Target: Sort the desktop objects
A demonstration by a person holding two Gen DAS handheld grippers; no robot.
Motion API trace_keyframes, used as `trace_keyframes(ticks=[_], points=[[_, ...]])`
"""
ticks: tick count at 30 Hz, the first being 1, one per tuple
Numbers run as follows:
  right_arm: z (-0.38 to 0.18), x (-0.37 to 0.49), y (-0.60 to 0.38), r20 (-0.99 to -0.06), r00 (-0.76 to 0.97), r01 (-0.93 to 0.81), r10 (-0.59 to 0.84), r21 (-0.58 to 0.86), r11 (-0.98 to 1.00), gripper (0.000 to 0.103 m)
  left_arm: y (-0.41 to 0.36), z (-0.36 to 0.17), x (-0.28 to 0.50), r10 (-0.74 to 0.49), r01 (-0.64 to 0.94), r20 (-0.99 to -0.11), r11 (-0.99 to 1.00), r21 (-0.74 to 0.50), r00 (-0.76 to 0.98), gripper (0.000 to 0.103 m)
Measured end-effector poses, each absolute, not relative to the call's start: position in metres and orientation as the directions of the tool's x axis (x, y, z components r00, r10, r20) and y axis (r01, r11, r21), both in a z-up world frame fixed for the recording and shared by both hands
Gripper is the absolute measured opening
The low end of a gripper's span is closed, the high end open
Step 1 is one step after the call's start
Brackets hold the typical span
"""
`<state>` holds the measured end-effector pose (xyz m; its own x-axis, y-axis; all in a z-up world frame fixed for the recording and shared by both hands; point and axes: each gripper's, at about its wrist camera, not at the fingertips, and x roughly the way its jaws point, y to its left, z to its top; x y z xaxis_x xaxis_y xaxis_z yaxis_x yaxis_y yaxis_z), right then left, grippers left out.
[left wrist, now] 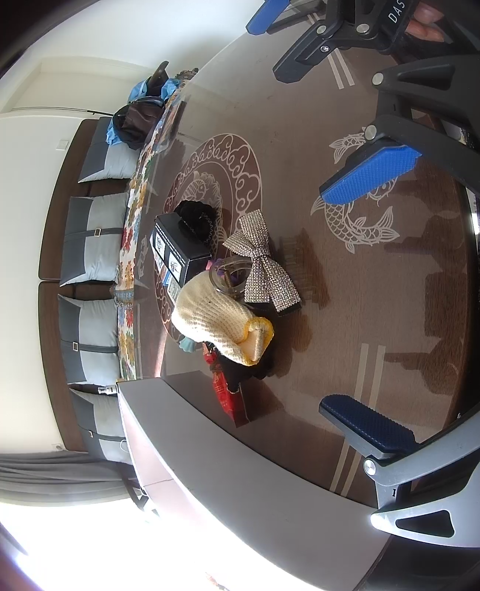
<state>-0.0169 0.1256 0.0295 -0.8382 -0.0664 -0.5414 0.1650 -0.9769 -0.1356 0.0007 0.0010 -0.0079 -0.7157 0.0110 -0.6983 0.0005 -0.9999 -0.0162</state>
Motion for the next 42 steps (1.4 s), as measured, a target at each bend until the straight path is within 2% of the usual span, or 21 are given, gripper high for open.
trace_keyframes(ticks=[42], points=[[0.0211, -0.0206, 0.1195, -0.556, -0.828, 0.183, -0.075, -0.14, -0.973, 0.103, -0.0009, -0.0179, -0.004, 0.008, 0.004, -0.732, -1.0, -0.015, -0.682, 0.103]])
